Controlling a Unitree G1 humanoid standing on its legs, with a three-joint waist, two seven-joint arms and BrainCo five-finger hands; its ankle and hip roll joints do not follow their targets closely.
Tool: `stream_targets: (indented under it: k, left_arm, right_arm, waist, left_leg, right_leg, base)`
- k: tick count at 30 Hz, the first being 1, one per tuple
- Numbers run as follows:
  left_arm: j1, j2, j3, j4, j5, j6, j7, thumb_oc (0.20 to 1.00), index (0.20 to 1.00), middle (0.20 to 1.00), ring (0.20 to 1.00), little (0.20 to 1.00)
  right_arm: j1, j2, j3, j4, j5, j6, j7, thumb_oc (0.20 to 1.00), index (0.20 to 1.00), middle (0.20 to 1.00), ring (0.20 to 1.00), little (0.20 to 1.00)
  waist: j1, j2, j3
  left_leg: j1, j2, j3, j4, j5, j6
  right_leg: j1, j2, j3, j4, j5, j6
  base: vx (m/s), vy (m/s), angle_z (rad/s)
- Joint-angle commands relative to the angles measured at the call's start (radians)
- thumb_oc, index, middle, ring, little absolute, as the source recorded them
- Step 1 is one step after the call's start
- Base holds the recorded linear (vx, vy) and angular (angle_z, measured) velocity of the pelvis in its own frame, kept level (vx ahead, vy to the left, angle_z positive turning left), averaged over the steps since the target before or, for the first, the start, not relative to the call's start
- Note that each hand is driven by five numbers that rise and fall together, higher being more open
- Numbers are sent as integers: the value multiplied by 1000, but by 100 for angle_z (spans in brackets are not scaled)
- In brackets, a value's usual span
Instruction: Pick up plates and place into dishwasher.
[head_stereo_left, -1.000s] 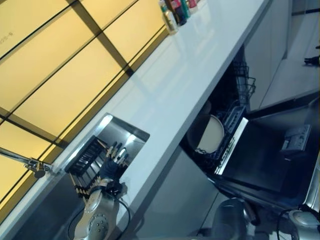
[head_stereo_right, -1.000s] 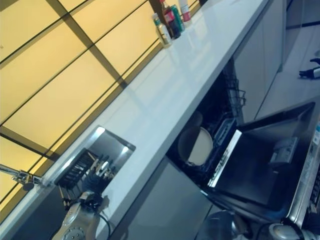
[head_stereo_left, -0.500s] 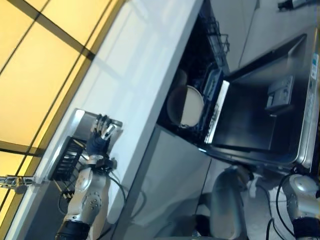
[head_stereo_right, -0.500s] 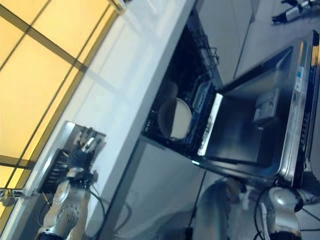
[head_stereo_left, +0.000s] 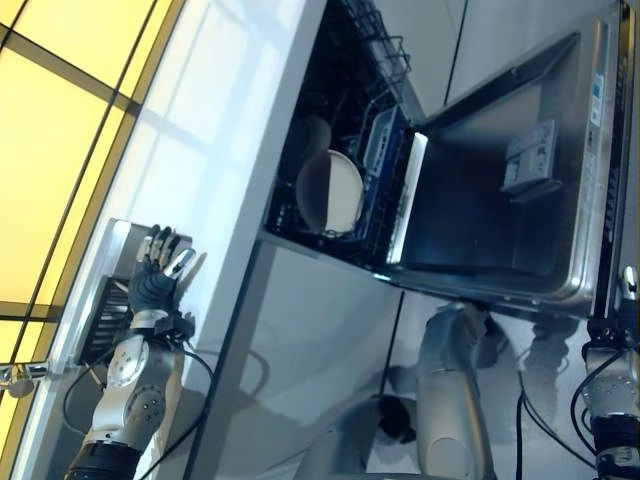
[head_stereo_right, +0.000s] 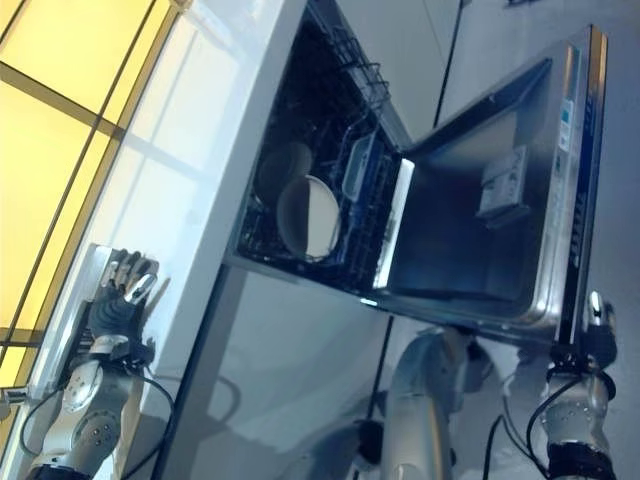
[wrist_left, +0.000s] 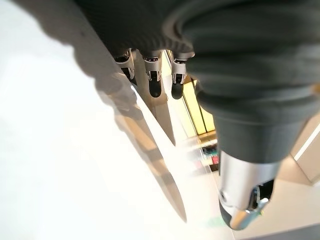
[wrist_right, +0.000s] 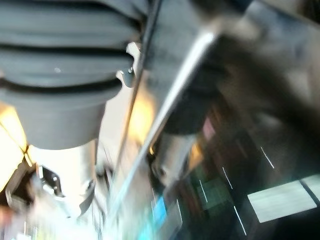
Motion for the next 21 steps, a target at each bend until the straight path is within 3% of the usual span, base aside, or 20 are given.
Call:
stream_targets:
  k: [1,7,13,16,17,21]
  left_arm:
    - [18,-167,-189,-96,-59,86,-130,1000,1000,1000,1000,1000]
    - [41,-129,-161,-127,-84,148,-186,1000,1000,1000,1000,1000]
    - [68,-116,-136,-164,-99,200,-221,1000,1000,1000,1000,1000]
    - [80,-120,-112,-177,-105,233,-230,1000,1000,1000,1000,1000]
    - [82,-122,-106,-178,-106,240,-229,1000,1000,1000,1000,1000]
    - [78,-129,-83,-161,-98,244,-218,1000,1000,1000,1000,1000]
  right_arm:
    - [-358,-8,246,-143,-49,210,422,1000,1000,1000,1000,1000]
    - [-404,-78,241,-264,-148,293,536,1000,1000,1000,1000,1000]
    - [-372,-110,255,-367,-247,287,541,1000,1000,1000,1000,1000]
    - [-336,-71,286,-466,-343,289,512,1000,1000,1000,1000,1000]
    - [-321,-50,306,-498,-389,286,498,1000,1000,1000,1000,1000]
    - [-265,34,370,-590,-525,264,510,1000,1000,1000,1000,1000]
  waist:
    - [88,134,161]
    - [120,134,161]
    - [159,134,161]
    - [180,98,155]
    - [190,76,144]
    - [238,-8,78]
  left_leg:
    - [-165,-48,68,185,-11,-103]
    - [-178,-51,28,221,-30,-92]
    - [-149,-41,-44,217,-38,-64]
    - [-93,-36,-81,179,-31,-53]
    - [-82,-35,-86,158,-9,-42]
    - [10,-18,-147,68,12,-34]
  right_leg:
    - [64,-57,34,10,-6,-67]
    - [77,-66,7,11,8,-61]
    - [145,-64,-62,-36,38,-51]
    - [215,-59,-100,-95,60,-44]
    - [236,-62,-111,-135,95,-44]
    - [357,-50,-171,-263,133,-35]
  base:
    - [20,-108,31]
    - [6,-96,4]
    - [31,-83,18]
    - [70,-66,20]
    - [57,-76,48]
    - [119,-111,37]
